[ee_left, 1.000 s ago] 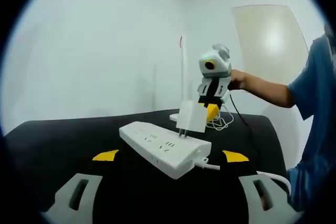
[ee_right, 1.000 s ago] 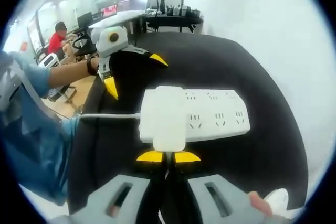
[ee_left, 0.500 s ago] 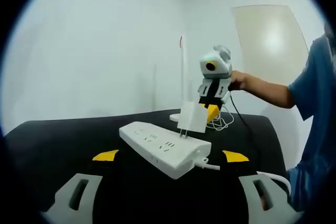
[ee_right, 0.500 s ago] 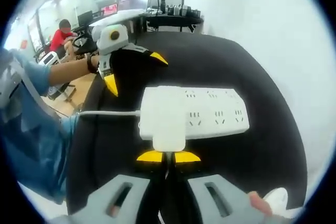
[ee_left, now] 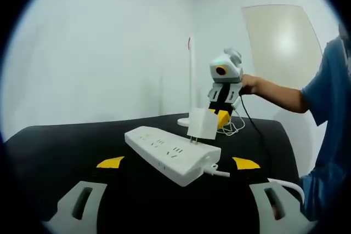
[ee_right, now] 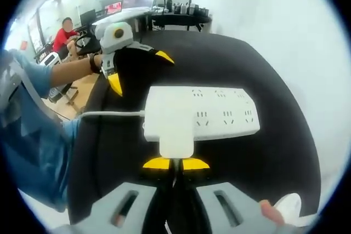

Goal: Insert the desk lamp plug into the socket, turn on the power strip switch, turn on the lamp switch, then turn off the lamp switch, turn off the power strip switch, and remove the plug from the socket.

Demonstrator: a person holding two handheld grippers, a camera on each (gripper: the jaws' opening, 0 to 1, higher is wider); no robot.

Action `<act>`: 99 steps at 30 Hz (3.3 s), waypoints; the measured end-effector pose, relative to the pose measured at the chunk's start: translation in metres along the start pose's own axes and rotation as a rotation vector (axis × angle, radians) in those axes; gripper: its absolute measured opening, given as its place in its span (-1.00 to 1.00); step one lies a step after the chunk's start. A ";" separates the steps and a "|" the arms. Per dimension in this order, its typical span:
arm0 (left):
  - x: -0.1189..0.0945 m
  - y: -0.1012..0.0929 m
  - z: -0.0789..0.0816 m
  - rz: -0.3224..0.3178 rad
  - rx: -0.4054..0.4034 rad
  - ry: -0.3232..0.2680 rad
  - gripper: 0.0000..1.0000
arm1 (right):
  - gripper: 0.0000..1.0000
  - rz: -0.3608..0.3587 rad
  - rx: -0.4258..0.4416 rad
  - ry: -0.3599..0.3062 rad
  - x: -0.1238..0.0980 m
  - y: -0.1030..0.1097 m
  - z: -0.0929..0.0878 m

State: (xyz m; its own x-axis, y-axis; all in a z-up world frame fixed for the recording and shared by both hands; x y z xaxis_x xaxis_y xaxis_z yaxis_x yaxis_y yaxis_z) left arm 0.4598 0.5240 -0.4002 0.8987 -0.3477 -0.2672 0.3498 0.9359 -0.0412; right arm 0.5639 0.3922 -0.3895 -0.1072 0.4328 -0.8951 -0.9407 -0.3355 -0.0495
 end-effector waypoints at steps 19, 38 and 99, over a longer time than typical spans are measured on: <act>-0.001 0.004 -0.001 0.004 0.000 0.005 0.45 | -0.86 0.003 -0.008 0.034 0.007 0.000 -0.007; 0.001 0.005 -0.002 0.008 0.001 0.018 0.45 | -0.85 0.035 0.002 0.047 0.019 0.002 -0.017; 0.003 0.019 -0.008 0.088 -0.002 0.047 0.45 | -0.86 0.336 0.039 0.220 0.002 0.010 0.005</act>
State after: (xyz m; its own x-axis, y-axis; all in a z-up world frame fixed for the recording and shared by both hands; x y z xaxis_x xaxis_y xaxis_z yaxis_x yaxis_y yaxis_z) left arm 0.4672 0.5413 -0.4097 0.9126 -0.2610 -0.3147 0.2694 0.9629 -0.0173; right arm 0.5526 0.3936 -0.3892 -0.3439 0.1136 -0.9321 -0.8770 -0.3937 0.2756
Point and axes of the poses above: the point that each gripper's makers call its tool centre point, and the gripper's own axes: x roughly forward along the fingers, y roughly to its left, z roughly out of its top, the point moved 2 cm from there along -x, roughly backward along the fingers, and after that the axes turned 12 degrees about y, right-handed, at the moved point
